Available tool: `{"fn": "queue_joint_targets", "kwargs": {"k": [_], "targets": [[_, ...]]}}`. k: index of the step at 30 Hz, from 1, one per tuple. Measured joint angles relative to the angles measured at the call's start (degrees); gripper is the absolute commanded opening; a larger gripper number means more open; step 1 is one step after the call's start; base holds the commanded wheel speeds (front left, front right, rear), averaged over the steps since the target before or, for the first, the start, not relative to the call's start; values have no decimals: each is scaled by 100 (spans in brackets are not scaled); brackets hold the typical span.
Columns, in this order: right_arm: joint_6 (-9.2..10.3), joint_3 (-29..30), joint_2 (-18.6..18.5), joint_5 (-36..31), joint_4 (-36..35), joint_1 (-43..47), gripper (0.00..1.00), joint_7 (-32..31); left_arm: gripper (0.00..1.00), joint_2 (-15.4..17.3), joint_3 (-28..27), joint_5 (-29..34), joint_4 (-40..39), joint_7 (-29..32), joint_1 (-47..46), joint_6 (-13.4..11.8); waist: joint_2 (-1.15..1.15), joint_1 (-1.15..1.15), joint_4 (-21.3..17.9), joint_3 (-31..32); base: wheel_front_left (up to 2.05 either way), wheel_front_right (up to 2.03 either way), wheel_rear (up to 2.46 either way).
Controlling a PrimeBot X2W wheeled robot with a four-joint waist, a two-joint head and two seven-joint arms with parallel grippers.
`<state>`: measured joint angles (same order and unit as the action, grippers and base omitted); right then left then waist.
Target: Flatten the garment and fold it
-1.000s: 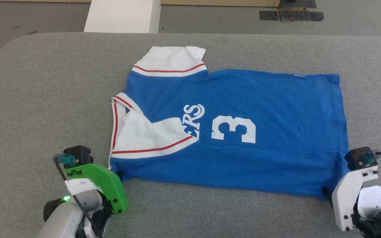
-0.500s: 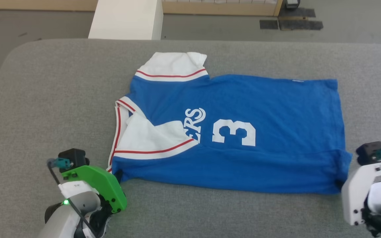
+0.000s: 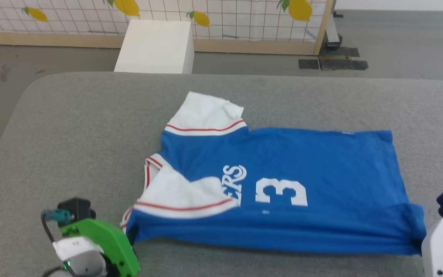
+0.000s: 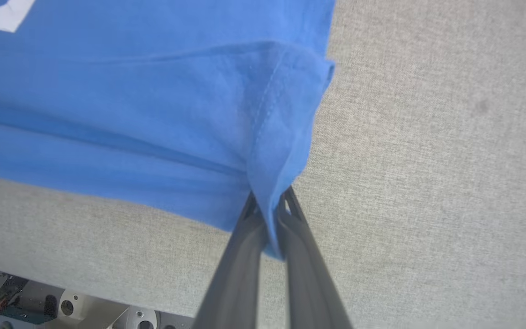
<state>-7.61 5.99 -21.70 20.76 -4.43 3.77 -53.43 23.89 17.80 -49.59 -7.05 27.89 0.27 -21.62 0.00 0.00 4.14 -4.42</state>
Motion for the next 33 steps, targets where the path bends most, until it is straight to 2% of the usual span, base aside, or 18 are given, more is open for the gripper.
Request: {"fn": "queue_joint_targets", "kwargs": {"k": [5,14,15,16,17,18,22,28,33], "targets": [[0,10,90,-13,138,222,0,-9,0,16,96,-119,-71,180,465,-194,0,0,-3,19,0,0,0],[0,-241,167,-109,855,219,0,203,0,-77,266,-279,625,379,497,-124,0,0,-40,-47,0,0,0],[0,-243,189,-123,928,199,0,299,5,-89,258,-283,667,378,467,-114,0,0,-47,-50,0,0,0],[0,-249,198,-137,987,187,13,360,100,-93,257,-286,702,379,437,-110,0,0,-50,-48,0,0,0],[0,-254,205,-153,1031,174,43,402,100,-92,252,-287,721,380,424,-107,0,0,-50,-43,0,0,0],[0,-245,223,-158,1074,160,100,466,100,-87,225,-286,722,379,412,-108,0,0,-51,-33,0,0,0],[1,-142,204,-155,1127,136,100,643,100,69,116,-286,626,443,371,-145,0,0,-58,23,0,0,0],[1,209,81,49,837,68,100,787,100,447,-104,-204,-35,524,305,-315,0,0,-86,147,0,0,0],[2,610,19,110,408,-280,100,1104,100,506,-336,-22,-443,65,-62,-293,0,0,-142,214,0,0,0]]}}
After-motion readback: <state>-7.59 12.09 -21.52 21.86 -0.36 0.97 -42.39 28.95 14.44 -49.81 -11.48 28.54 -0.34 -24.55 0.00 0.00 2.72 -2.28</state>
